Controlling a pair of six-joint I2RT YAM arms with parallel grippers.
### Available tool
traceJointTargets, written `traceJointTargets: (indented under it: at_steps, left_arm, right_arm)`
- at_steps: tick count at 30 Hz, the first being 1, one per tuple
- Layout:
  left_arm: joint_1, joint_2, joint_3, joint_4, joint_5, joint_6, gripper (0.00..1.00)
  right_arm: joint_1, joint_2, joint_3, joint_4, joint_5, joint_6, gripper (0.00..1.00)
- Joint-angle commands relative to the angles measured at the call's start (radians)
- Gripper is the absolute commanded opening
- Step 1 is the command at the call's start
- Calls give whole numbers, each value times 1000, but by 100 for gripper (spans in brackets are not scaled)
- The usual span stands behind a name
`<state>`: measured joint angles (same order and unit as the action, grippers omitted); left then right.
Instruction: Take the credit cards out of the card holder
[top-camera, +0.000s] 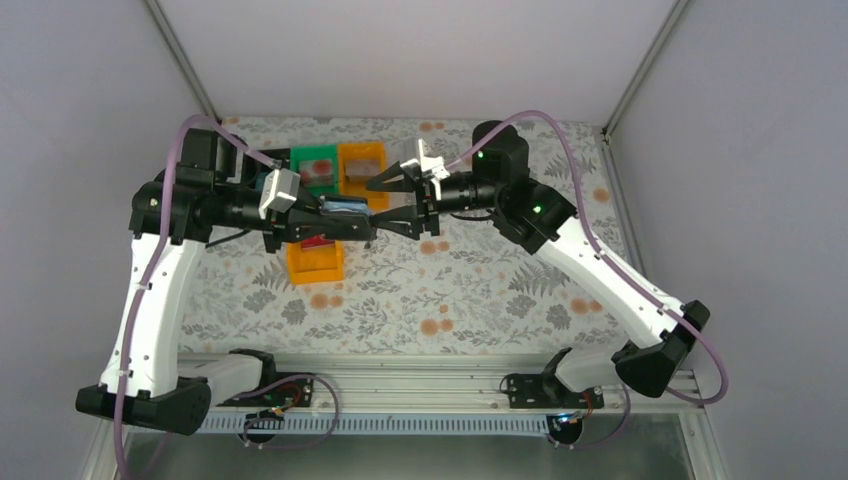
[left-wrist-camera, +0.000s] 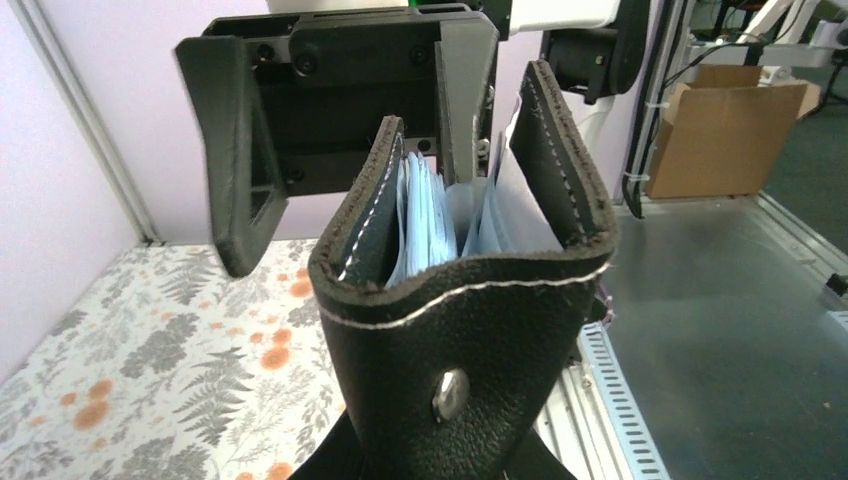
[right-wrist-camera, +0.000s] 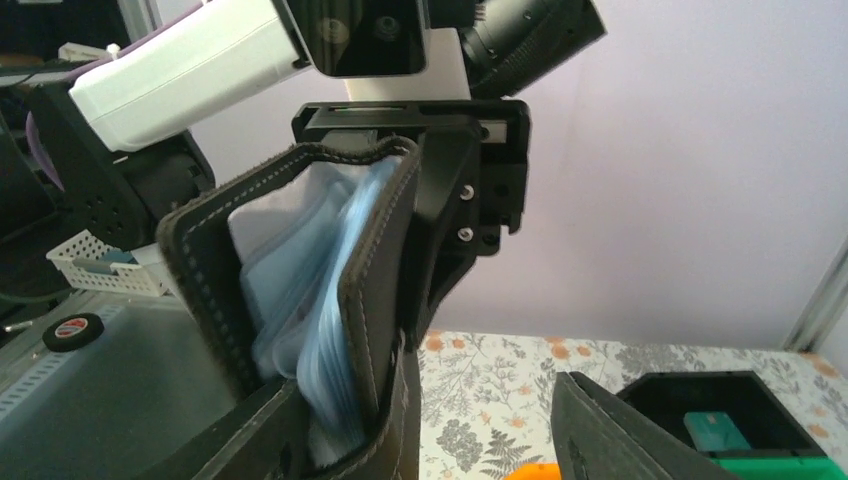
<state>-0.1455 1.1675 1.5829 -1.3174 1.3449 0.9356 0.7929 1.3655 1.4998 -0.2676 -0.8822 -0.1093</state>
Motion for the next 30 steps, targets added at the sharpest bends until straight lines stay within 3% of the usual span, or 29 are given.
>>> traceJointTargets:
  at_steps: [1, 5, 9, 13, 20, 21, 22, 24, 25, 30]
  left_arm:
    - [-12, -6, -15, 99, 1, -54, 2]
    - [-12, -5, -31, 166, -67, -141, 2]
    - [-12, -5, -51, 166, -55, -133, 2]
    - [-13, -5, -58, 188, -63, -157, 3]
    - [-13, -2, -64, 262, -125, -259, 3]
    - [-13, -1, -66, 289, -158, -300, 12]
    - [-12, 1, -70, 319, -196, -343, 44]
    - [-11, 1, -80, 380, -322, -419, 91]
    - [-11, 1, -87, 407, -384, -448, 99]
    - [-12, 12, -115, 470, -660, -502, 100]
  right_arm:
    - [73, 32, 31, -93, -5, -115, 66]
    - [92, 1, -22, -74, 13, -137, 68]
    - [108, 1, -26, 1, 95, -94, 48]
    - [111, 42, 11, -9, 64, -85, 45]
    - [111, 46, -17, -35, 70, -66, 9]
    - [109, 40, -22, -34, 109, -50, 5]
    - [107, 37, -25, -36, 148, -32, 4]
    - [99, 39, -21, -43, 234, 11, 4]
    - [98, 44, -17, -48, 302, 45, 4]
    - [92, 158, 142, -232, 822, 286, 4]
